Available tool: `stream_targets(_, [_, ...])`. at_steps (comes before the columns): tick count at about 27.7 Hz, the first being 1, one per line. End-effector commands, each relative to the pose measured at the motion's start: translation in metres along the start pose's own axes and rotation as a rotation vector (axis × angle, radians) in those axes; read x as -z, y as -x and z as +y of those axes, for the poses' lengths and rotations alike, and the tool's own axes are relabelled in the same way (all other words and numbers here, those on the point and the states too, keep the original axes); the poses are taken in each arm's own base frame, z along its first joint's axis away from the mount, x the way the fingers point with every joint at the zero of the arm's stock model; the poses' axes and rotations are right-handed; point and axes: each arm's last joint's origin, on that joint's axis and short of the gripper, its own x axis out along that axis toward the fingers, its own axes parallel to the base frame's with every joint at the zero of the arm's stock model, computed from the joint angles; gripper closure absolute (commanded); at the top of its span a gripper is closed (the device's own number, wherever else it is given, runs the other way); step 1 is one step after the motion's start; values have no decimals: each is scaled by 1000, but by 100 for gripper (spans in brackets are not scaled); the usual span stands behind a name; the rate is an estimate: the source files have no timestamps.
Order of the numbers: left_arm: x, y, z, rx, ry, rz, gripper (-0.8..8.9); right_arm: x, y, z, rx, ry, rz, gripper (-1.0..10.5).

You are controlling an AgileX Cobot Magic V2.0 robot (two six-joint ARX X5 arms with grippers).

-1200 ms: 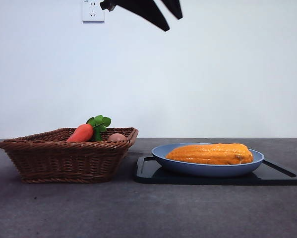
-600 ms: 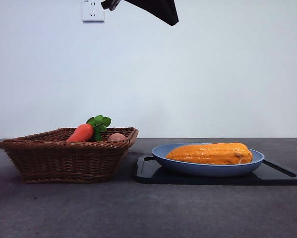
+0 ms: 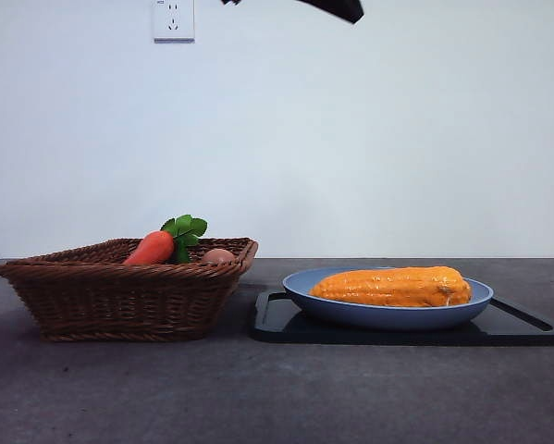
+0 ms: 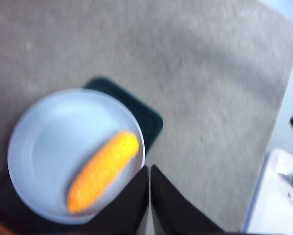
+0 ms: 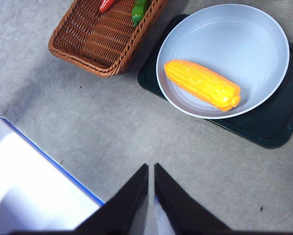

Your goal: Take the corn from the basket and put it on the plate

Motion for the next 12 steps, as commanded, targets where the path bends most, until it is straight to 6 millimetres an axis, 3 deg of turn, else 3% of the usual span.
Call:
stream_targets(1, [-11, 4, -3, -1, -49, -72, 806, -4, 1, 1, -2, 20, -11, 944])
stream_targets(6, [-17, 21, 8, -51, -127, -147, 806, -4, 1, 1, -1, 22, -15, 944])
stream_targets(12, [-28, 68, 35, -173, -144, -329, 806, -4, 1, 1, -2, 22, -15, 944])
